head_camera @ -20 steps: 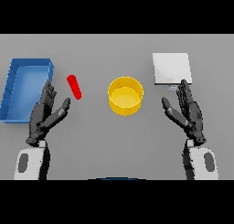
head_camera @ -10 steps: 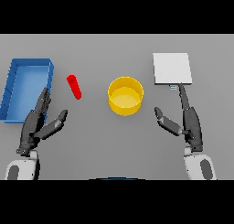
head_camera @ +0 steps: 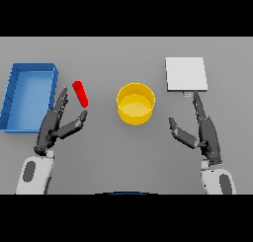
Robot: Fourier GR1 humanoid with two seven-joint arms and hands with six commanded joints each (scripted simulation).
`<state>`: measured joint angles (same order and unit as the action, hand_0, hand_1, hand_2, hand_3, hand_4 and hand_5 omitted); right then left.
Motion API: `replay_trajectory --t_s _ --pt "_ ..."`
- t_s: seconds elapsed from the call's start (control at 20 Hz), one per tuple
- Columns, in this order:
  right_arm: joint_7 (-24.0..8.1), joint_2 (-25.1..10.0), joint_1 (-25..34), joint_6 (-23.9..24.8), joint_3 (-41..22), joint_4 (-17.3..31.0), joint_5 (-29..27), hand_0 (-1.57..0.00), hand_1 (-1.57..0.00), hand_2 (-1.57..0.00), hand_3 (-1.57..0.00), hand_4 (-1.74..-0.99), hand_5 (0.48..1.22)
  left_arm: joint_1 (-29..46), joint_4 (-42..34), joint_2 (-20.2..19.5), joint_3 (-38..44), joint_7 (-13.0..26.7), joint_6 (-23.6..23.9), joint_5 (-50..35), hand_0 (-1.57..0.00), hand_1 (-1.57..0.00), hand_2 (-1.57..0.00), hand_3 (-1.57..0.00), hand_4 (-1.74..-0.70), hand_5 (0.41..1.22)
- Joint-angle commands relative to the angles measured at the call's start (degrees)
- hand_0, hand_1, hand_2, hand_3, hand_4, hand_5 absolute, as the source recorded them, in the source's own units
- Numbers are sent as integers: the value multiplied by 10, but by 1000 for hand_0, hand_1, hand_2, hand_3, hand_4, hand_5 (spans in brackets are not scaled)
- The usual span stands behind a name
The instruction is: Pick up the red beaker and tilt it to pour out 1 green nut into yellow bowl. Pick up the yellow bowl and place it on the metallic measuring scale.
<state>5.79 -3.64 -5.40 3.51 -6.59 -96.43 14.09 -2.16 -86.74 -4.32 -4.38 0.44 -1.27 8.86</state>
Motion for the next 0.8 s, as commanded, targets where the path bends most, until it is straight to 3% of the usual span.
replay_trajectory --t_s 0.0,0.35,0.75 --pt "-7 -3 7 -2 5 2 -5 1 1 1 1 -1260 633 -16 20 0 4 -9 5 4 1 1 1 1 -1227 629" --pt "0 -1 3 -3 2 3 -4 1 1 1 1 -1268 635 -104 133 -4 31 -42 9 4 1 1 1 1 -1271 677" --pt "-6 0 6 0 5 4 -5 1 1 1 1 -1267 644 -179 226 6 40 -48 19 15 1 1 1 1 -1293 686"
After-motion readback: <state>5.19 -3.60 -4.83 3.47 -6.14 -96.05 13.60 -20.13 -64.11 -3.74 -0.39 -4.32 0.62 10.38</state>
